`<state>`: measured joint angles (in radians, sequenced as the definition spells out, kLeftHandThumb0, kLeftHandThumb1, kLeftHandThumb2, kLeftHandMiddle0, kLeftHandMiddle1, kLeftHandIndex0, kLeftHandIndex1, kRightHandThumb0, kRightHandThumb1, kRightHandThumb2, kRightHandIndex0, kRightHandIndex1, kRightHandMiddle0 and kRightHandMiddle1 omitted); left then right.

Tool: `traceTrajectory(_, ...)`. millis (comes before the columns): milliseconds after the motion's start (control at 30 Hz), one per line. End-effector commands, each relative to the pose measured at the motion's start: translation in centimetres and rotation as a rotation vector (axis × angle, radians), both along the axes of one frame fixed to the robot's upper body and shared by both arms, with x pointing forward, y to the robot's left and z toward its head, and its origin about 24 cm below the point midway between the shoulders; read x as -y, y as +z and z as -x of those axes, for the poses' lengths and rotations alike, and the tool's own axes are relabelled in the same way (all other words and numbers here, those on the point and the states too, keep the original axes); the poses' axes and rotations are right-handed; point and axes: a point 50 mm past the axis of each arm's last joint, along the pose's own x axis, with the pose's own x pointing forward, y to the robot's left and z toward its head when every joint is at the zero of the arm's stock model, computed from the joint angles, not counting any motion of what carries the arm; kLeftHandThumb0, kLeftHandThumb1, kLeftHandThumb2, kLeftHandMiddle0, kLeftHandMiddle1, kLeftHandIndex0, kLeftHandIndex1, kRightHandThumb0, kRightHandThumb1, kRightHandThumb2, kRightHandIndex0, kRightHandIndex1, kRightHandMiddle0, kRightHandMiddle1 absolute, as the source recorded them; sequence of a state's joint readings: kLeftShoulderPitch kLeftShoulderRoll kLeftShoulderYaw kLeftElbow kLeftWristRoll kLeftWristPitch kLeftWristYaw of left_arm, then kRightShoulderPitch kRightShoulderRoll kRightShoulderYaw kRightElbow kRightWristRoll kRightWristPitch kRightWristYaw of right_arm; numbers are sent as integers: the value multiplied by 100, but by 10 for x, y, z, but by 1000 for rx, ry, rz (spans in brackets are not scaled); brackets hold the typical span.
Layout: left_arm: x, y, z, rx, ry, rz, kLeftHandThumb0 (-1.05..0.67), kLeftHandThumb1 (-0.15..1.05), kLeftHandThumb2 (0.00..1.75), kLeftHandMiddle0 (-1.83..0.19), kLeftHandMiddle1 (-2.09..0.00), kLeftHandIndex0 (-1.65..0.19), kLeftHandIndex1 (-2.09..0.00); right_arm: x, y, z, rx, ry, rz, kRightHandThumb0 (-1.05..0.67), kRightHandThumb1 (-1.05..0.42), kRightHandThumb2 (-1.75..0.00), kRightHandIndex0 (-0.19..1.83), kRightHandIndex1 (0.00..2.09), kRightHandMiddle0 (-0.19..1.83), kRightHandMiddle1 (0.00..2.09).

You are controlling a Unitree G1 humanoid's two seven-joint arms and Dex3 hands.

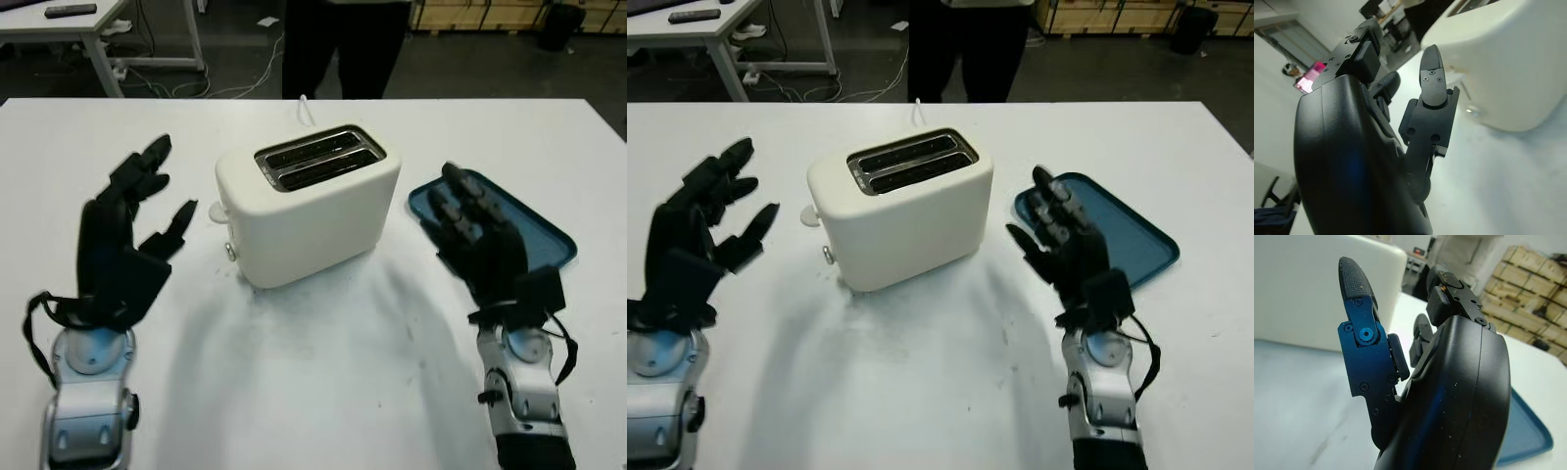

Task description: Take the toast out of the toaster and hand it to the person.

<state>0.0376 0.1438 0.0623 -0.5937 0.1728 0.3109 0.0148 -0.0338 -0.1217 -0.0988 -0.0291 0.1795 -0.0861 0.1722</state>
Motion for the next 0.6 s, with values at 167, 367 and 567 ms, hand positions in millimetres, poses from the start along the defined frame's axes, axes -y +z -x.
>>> traceTrajectory(167, 7, -7, 8, -38, 14, 24, -24, 92, 53, 0, -90, -32, 0, -2, -4, 4, -15, -18, -51, -64, -92, -6, 33, 3, 39, 1)
traceTrajectory(367, 14, -18, 8, -74, 41, 27, -24, 92, 53, 0, -94, -34, -1, -8, -12, 7, -46, -18, -81, -63, -92, -5, 38, 5, 42, 2)
traceTrajectory(567, 12, -21, 11, -104, 51, -12, -20, 92, 52, 0, -95, -36, -2, -7, -15, 7, -51, -37, -70, -64, -92, -6, 40, 6, 43, 2)
